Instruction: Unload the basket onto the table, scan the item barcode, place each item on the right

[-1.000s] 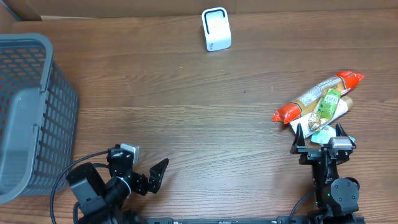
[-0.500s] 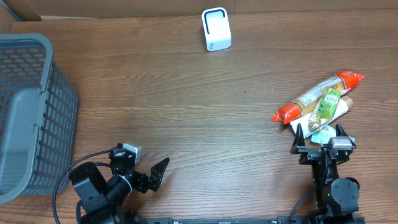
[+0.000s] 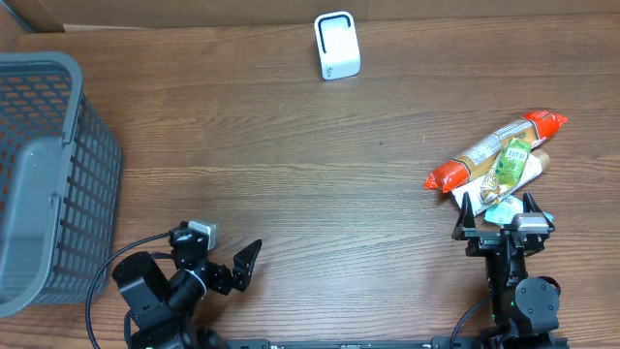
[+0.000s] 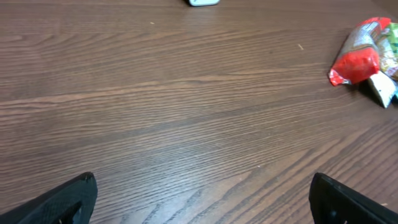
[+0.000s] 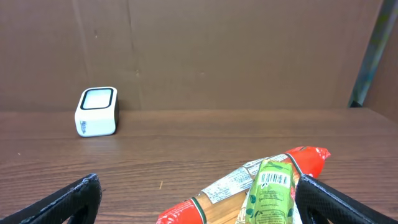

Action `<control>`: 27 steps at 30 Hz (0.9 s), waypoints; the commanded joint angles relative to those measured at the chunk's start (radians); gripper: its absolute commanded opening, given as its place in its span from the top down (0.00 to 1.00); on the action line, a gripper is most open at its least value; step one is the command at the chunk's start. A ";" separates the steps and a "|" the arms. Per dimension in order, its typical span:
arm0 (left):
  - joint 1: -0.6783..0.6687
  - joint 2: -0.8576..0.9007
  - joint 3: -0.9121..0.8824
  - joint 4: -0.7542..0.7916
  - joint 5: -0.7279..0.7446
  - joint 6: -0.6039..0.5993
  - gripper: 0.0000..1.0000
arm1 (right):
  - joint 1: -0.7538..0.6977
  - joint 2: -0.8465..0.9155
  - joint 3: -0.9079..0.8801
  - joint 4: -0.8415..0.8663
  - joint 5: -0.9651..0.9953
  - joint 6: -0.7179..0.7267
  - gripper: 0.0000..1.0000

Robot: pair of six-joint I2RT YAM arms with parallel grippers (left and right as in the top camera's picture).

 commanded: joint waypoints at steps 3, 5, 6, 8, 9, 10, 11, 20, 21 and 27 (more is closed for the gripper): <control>-0.053 -0.002 -0.006 0.001 -0.022 -0.014 0.00 | 0.006 -0.009 -0.010 0.007 0.001 -0.005 0.00; -0.068 -0.002 -0.006 -0.005 -0.022 -0.014 0.00 | 0.006 -0.009 -0.010 0.007 0.001 -0.005 0.00; -0.072 -0.002 -0.006 -0.005 -0.022 -0.014 0.00 | 0.006 -0.009 -0.010 0.007 0.001 -0.005 0.00; -0.072 -0.002 -0.006 -0.005 -0.022 -0.014 0.00 | 0.006 -0.009 -0.010 0.007 0.001 -0.005 0.00; -0.072 -0.002 -0.006 -0.005 -0.022 -0.014 0.00 | 0.006 -0.009 -0.010 0.007 0.001 -0.005 0.00; -0.072 -0.002 -0.006 -0.005 -0.022 -0.014 0.00 | 0.006 -0.009 -0.010 0.007 0.001 -0.005 0.00; -0.072 -0.002 -0.006 -0.005 -0.022 -0.014 0.00 | 0.006 -0.009 -0.010 0.007 0.001 -0.005 0.00; -0.072 -0.002 -0.006 -0.005 -0.022 -0.014 0.00 | 0.006 -0.009 -0.010 0.007 0.001 -0.005 0.00; -0.072 -0.002 -0.006 -0.005 -0.022 -0.014 0.00 | 0.006 -0.009 -0.010 0.007 0.001 -0.005 0.00; -0.122 -0.065 -0.024 -0.008 -0.026 -0.014 0.00 | 0.006 -0.009 -0.010 0.007 0.001 -0.005 0.00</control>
